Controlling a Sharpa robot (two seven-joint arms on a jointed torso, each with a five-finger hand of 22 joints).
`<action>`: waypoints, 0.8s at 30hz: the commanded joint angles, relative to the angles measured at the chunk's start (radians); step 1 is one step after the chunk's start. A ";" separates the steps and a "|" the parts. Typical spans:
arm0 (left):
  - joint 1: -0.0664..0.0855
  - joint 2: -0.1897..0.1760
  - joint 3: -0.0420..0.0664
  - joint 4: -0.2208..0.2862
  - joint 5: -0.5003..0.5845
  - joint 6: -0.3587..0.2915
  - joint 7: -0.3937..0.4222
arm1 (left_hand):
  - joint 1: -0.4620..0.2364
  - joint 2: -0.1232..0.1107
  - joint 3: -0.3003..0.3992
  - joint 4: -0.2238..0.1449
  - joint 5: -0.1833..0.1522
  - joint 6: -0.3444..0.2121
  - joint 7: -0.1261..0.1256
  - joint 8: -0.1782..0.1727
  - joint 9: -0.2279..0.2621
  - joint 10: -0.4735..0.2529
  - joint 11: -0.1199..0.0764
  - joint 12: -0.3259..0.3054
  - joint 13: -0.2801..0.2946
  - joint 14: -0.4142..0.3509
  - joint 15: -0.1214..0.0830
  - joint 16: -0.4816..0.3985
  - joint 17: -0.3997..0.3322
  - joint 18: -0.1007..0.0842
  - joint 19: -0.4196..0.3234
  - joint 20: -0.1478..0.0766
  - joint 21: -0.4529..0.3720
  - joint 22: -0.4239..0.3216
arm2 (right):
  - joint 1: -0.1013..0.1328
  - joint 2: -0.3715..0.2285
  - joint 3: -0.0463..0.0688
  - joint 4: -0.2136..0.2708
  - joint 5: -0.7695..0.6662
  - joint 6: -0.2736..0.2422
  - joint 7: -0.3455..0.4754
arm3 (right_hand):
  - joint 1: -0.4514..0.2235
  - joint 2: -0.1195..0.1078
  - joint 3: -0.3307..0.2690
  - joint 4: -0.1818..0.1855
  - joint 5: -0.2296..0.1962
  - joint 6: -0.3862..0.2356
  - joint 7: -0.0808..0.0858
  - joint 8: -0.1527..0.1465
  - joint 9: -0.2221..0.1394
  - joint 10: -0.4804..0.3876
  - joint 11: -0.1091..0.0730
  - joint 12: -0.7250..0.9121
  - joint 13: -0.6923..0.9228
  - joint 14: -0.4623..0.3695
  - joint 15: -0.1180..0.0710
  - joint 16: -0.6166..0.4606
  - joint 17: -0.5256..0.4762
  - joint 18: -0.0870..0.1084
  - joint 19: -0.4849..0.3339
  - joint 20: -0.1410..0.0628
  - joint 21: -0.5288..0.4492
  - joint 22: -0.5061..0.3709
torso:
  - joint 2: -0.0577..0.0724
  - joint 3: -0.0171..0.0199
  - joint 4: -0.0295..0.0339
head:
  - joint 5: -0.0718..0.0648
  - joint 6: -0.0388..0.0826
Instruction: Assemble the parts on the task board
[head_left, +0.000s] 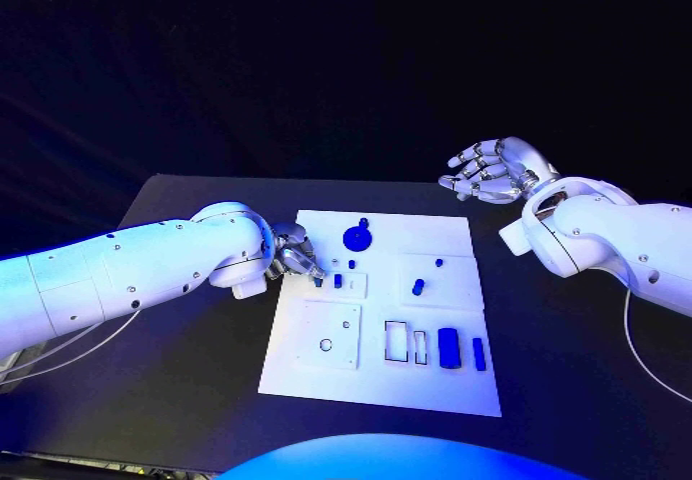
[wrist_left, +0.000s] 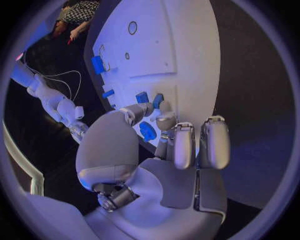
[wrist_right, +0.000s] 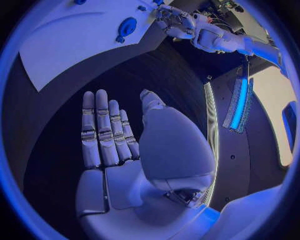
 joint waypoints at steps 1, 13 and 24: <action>-0.003 0.003 -0.003 0.003 0.003 0.022 0.003 | -0.005 -0.006 -0.006 -0.001 -0.005 0.004 0.004 -0.006 0.000 -0.003 -0.002 0.003 0.002 0.061 -0.005 0.004 0.086 -0.012 0.003 -0.005 0.001 0.023 | 0.000 -0.001 0.000 0.002 -0.006 0.006 0.010 | -0.003 0.006 0.003 0.000 0.004 -0.003 0.059 0.003 -0.001 -0.004 -0.001 0.004 -0.001 0.002 0.002 -0.005 -0.001 0.011 0.003 0.006 -0.003 -0.001 | 0.000 -0.0004 0.0003 | 0.000 -0.001; -0.003 0.001 -0.003 0.000 -0.008 0.028 0.003 | -0.013 -0.017 -0.080 0.032 -0.012 0.014 0.005 -0.014 0.003 -0.005 -0.001 0.003 0.005 0.061 -0.005 0.005 0.086 -0.013 0.003 -0.005 -0.001 0.023 | 0.000 -0.001 0.000 0.001 -0.006 0.005 0.010 | -0.004 0.006 0.002 0.001 0.004 -0.003 0.059 0.004 -0.001 -0.004 -0.001 0.005 -0.002 0.002 0.002 -0.007 -0.001 0.011 0.004 0.006 -0.003 -0.002 | 0.000 -0.0003 0.0006 | 0.001 -0.001; -0.003 0.000 -0.001 -0.001 -0.015 0.025 0.003 | -0.001 -0.014 -0.174 0.080 -0.023 0.021 0.006 -0.025 0.006 -0.004 -0.001 0.004 0.011 0.062 -0.005 0.008 0.090 -0.012 0.003 -0.006 -0.002 0.023 | 0.000 0.000 0.000 0.000 -0.006 0.002 0.008 | -0.009 0.007 0.001 0.002 0.003 -0.003 0.059 0.005 -0.002 -0.003 -0.001 0.005 -0.004 0.003 0.002 -0.007 -0.001 0.011 0.004 0.006 -0.003 -0.004 | 0.000 -0.0004 0.0007 | 0.000 -0.003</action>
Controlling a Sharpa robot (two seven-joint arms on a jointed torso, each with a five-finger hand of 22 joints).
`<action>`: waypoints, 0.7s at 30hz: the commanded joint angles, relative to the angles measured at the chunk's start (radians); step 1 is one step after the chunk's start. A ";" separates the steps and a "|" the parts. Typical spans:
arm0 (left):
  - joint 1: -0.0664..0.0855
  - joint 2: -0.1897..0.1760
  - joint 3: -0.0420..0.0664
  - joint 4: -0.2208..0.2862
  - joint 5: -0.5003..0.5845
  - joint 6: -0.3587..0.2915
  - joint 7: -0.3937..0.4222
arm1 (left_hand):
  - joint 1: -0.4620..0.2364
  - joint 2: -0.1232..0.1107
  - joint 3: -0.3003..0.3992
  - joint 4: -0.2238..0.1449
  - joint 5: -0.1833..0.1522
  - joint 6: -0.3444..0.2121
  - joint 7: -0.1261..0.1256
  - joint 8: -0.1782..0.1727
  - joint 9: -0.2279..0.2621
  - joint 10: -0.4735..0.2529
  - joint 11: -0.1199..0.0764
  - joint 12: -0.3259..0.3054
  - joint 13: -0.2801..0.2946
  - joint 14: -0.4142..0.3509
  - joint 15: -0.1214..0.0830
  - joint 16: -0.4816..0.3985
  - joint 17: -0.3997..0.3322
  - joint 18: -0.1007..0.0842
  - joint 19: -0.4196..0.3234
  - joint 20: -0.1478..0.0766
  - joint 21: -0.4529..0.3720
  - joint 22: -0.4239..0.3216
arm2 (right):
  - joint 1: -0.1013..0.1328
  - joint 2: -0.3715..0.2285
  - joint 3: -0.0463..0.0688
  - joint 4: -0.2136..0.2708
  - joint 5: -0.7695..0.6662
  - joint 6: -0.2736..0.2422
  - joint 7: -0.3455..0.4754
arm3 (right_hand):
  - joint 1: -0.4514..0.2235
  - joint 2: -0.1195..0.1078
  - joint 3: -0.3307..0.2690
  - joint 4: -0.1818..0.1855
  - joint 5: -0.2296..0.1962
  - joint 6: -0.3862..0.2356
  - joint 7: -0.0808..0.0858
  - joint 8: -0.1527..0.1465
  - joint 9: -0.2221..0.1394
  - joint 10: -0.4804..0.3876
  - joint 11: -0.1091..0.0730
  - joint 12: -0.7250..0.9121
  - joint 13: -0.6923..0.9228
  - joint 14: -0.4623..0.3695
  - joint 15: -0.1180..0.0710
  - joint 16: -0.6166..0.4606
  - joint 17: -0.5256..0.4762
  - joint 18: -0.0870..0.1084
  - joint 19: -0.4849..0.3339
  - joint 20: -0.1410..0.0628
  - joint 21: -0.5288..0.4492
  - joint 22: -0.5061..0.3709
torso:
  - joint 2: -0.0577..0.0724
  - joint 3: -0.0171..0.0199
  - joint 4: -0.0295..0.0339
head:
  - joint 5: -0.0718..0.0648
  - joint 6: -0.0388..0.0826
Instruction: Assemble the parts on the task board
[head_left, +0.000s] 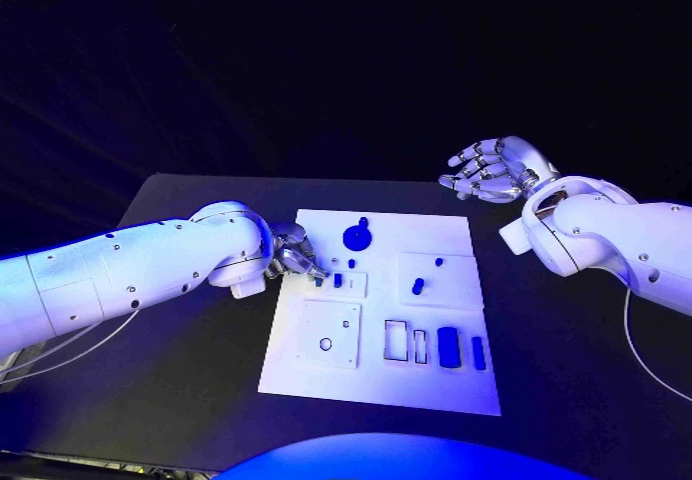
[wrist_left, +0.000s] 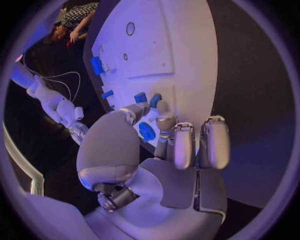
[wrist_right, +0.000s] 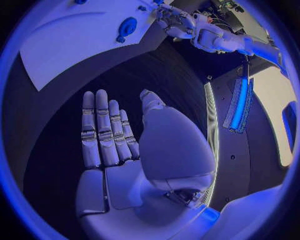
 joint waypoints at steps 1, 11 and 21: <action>-0.002 0.000 -0.001 0.002 -0.006 0.020 0.002 | 0.012 -0.003 -0.014 0.004 -0.007 0.006 0.000 -0.006 0.002 -0.003 -0.001 0.005 0.002 0.062 -0.005 0.004 0.090 -0.012 0.003 -0.006 -0.002 0.024 | 0.000 0.001 0.000 0.001 -0.006 0.002 0.008 | -0.008 0.006 0.001 0.002 0.003 -0.003 0.059 0.005 -0.001 -0.003 -0.001 0.005 -0.001 0.003 0.002 -0.003 -0.001 0.011 0.004 0.006 -0.003 -0.001 | 0.000 0.0004 0.0007 | 0.000 -0.001; -0.001 -0.014 0.003 0.014 0.005 0.020 0.003 | 0.018 0.000 -0.031 0.017 -0.014 0.008 -0.001 -0.008 0.003 -0.003 -0.001 0.005 0.003 0.062 -0.005 0.004 0.091 -0.012 0.003 -0.006 -0.003 0.023 | 0.000 -0.001 0.000 -0.001 -0.007 0.002 0.006 | -0.012 0.006 0.000 0.002 0.003 -0.003 0.059 0.005 -0.001 -0.003 -0.001 0.006 -0.002 0.004 0.002 -0.003 -0.001 0.011 0.005 0.006 -0.003 -0.003 | -0.001 0.0002 0.0004 | 0.001 0.000; 0.008 -0.039 0.020 0.035 0.081 -0.023 0.026 | 0.049 0.002 -0.070 0.047 -0.011 -0.020 0.012 -0.024 0.006 -0.051 0.009 -0.048 -0.065 0.048 0.003 -0.021 0.044 -0.001 -0.036 0.000 -0.029 -0.028 | 0.000 -0.003 0.000 -0.002 -0.009 0.007 0.005 | -0.009 0.010 0.004 -0.001 0.001 0.008 0.056 0.012 -0.001 -0.002 -0.004 0.002 -0.009 0.009 0.000 -0.005 -0.001 0.012 0.009 0.005 -0.001 -0.006 | -0.001 0.0008 0.0000 | 0.000 0.006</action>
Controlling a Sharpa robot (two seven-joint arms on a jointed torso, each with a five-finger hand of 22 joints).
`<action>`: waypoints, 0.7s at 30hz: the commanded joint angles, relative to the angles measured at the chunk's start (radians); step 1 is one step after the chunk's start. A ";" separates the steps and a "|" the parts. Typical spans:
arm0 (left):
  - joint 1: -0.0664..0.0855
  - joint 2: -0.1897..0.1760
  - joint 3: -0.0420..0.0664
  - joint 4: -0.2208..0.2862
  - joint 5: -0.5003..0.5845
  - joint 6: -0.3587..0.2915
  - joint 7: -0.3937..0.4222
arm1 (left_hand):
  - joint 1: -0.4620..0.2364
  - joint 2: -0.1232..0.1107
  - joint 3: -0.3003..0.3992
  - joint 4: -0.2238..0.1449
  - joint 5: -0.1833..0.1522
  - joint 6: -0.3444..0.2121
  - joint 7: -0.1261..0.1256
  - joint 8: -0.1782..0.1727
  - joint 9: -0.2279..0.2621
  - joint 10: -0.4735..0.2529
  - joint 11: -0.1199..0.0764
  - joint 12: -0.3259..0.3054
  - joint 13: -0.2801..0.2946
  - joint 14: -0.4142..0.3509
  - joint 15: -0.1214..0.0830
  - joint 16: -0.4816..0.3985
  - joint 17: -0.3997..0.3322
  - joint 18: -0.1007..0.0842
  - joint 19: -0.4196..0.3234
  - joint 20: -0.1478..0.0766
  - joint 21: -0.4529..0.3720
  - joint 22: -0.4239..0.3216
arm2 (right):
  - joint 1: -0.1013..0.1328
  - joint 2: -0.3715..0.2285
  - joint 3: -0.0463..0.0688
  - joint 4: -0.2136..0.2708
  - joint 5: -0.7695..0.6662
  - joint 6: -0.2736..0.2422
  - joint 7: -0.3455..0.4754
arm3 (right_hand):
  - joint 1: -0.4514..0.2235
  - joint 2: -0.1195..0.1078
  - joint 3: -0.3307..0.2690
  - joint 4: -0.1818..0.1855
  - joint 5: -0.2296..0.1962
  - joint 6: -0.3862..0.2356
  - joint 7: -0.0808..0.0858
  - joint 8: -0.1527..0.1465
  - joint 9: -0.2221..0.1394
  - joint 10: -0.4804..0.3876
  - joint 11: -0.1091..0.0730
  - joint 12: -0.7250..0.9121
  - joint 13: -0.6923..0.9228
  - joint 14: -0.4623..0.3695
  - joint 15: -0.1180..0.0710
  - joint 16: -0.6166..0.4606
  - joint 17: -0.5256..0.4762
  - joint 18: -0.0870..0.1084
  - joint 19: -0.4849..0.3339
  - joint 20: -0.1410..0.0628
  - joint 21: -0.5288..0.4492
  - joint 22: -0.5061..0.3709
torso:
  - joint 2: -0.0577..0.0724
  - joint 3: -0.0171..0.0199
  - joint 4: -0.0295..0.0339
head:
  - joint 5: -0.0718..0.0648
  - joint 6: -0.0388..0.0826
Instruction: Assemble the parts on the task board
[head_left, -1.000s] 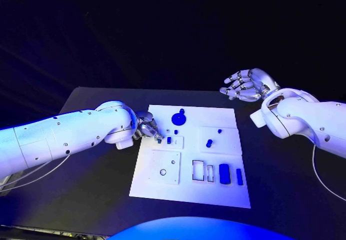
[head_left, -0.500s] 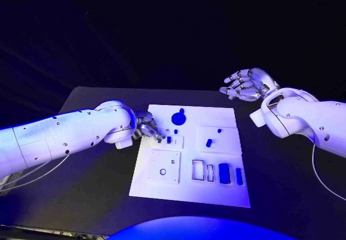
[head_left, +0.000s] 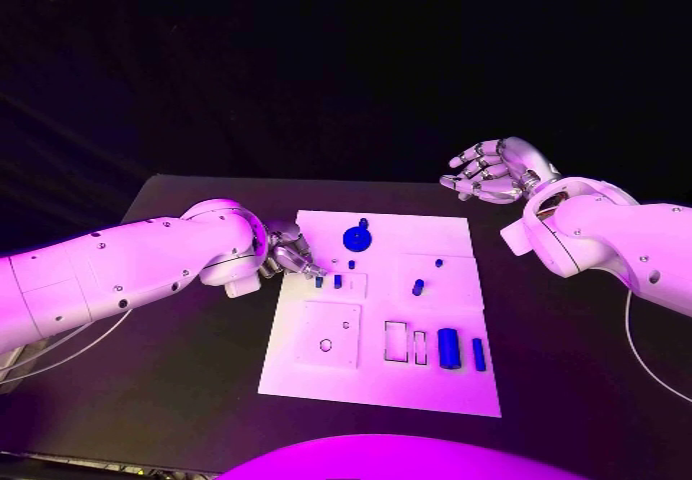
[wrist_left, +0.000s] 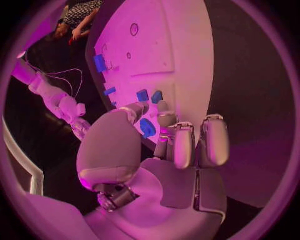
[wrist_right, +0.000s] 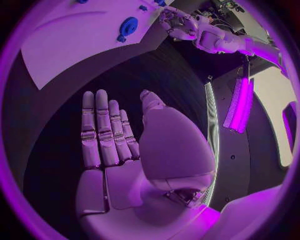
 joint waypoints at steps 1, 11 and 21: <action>0.004 -0.007 0.006 0.009 0.061 -0.032 0.029 | 0.012 -0.002 -0.010 0.003 0.000 -0.010 0.001 -0.004 0.001 -0.011 0.003 -0.012 -0.016 0.047 0.003 -0.007 0.040 0.001 -0.011 0.001 -0.007 -0.012 | 0.000 -0.001 0.000 0.000 -0.008 0.008 0.006 | -0.004 0.007 0.004 -0.001 0.001 0.009 0.055 0.004 -0.001 -0.002 -0.004 0.001 -0.003 0.010 0.000 -0.005 -0.002 0.012 0.005 0.001 -0.001 -0.002 | 0.000 0.0005 -0.0001 | 0.000 0.003; 0.011 -0.025 0.014 0.012 0.151 -0.117 0.098 | 0.047 0.012 -0.053 0.008 0.005 -0.081 0.037 -0.050 -0.007 -0.120 0.034 -0.117 -0.153 0.030 0.030 -0.037 -0.009 0.016 -0.063 0.022 -0.048 -0.082 | -0.001 -0.007 0.000 0.000 -0.009 0.015 0.007 | 0.009 0.008 0.012 -0.003 -0.006 0.022 0.051 0.008 -0.003 0.005 -0.008 -0.015 -0.018 0.024 -0.005 -0.005 -0.001 0.013 0.016 -0.003 0.004 -0.008 | 0.000 0.0006 0.0000 | -0.003 0.008; 0.010 -0.028 0.010 0.027 0.111 -0.284 0.394 | 0.308 -0.001 -0.024 -0.024 0.013 -0.260 0.143 -0.132 -0.110 -0.415 0.139 -0.326 -0.349 -0.382 0.128 -0.490 -0.603 0.110 -0.502 0.109 -0.471 -0.615 | -0.001 -0.021 0.000 0.006 -0.009 0.020 0.012 | 0.025 0.008 0.024 -0.004 -0.009 0.033 0.047 0.007 -0.008 0.021 -0.013 -0.035 -0.034 0.040 -0.010 -0.006 0.000 0.012 0.029 -0.008 0.010 -0.013 | 0.001 0.0008 -0.0003 | -0.009 0.014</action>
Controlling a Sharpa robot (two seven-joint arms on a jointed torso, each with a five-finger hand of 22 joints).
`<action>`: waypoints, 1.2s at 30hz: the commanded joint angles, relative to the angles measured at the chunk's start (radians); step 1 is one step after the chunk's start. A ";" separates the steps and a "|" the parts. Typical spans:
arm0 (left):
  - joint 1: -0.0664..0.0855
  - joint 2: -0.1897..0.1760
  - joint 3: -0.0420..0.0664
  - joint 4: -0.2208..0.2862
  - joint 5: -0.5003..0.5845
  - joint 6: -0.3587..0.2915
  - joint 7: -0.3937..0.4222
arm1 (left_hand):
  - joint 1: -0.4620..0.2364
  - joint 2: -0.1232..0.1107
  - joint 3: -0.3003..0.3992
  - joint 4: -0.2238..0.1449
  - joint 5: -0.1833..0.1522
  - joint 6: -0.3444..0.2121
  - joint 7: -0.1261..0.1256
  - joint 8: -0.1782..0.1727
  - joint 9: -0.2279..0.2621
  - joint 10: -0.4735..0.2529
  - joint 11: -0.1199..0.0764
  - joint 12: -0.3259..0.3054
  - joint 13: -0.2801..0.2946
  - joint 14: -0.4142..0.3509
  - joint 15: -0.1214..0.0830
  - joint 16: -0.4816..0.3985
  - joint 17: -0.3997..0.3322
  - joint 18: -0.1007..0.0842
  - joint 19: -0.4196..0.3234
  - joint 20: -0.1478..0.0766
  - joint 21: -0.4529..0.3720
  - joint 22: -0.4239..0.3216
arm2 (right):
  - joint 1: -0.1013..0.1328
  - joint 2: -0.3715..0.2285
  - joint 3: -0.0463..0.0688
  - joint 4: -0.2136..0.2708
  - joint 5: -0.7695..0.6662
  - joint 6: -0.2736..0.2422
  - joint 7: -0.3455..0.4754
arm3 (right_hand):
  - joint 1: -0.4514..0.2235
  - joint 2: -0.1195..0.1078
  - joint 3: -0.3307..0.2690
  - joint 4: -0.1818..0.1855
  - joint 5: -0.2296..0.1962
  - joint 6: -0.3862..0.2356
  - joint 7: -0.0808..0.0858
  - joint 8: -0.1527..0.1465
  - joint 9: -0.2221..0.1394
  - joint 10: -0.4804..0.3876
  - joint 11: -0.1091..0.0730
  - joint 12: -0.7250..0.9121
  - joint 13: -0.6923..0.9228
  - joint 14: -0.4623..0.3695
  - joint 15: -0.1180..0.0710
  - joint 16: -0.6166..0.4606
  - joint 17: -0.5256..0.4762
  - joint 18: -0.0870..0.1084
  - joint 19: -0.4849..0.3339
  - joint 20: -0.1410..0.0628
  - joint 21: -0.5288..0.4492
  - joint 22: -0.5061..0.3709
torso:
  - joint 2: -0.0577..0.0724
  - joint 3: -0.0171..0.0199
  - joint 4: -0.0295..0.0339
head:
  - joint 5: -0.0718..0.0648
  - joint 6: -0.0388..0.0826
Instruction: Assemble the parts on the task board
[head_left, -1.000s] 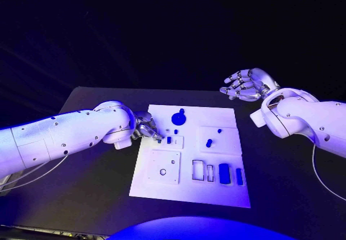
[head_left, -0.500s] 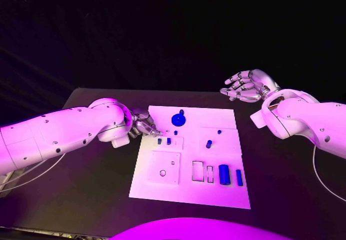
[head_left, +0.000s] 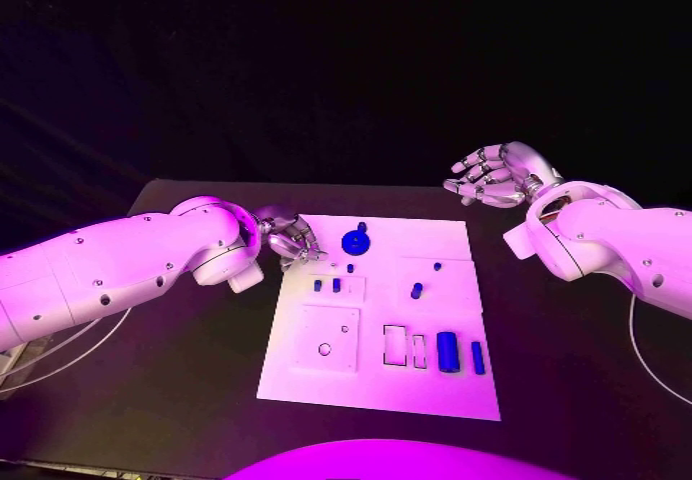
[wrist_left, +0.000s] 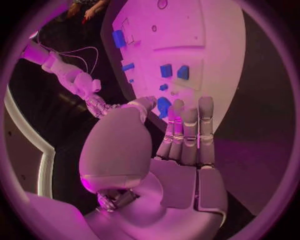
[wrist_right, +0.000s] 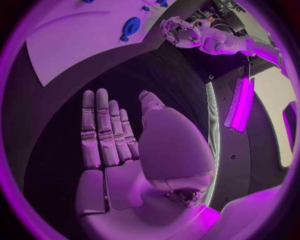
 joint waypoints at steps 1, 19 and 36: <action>-0.001 0.007 -0.003 0.008 -0.040 -0.123 0.252 | 0.068 -0.009 0.029 -0.014 -0.001 -0.035 0.014 -0.033 -0.046 -0.061 0.020 -0.070 -0.063 -0.085 0.020 -0.064 -0.057 0.009 -0.042 0.020 -0.066 -0.044 | 0.000 -0.004 0.000 0.004 -0.008 0.017 0.012 | 0.009 0.000 0.008 -0.001 -0.004 0.008 0.042 0.003 -0.002 0.007 0.002 -0.006 -0.003 0.009 -0.001 -0.006 0.000 0.013 0.006 0.001 0.005 -0.002 | 0.001 -0.0005 -0.0003 | -0.002 0.002; -0.016 0.113 -0.035 -0.050 -0.538 -0.044 0.388 | 0.125 -0.028 -0.044 -0.032 -0.022 0.012 0.018 -0.134 -0.279 -0.107 0.045 -0.296 -0.324 -0.130 0.044 -0.018 -0.146 0.013 -0.048 0.049 -0.115 -0.057 | -0.008 -0.002 0.000 -0.001 -0.007 0.025 0.024 | 0.033 -0.001 0.029 -0.001 -0.002 0.018 0.040 -0.003 -0.009 0.016 0.001 -0.040 -0.025 0.008 -0.001 -0.018 -0.003 0.011 0.006 -0.001 0.004 -0.012 | 0.001 -0.0004 -0.0009 | -0.004 0.011; -0.017 0.189 -0.044 -0.126 -0.673 0.028 0.301 | 0.149 -0.019 -0.073 -0.010 -0.017 0.071 0.007 -0.146 -0.324 -0.080 0.035 -0.285 -0.348 -0.106 0.035 0.048 -0.151 0.013 -0.022 0.040 -0.088 -0.036 | -0.010 0.004 -0.001 -0.003 -0.007 0.021 0.023 | 0.032 -0.004 0.031 0.000 0.000 0.018 0.042 -0.006 -0.011 0.017 0.002 -0.048 -0.030 0.007 0.000 -0.022 -0.003 0.011 0.005 -0.001 0.003 -0.014 | 0.001 -0.0011 0.0002 | -0.002 0.009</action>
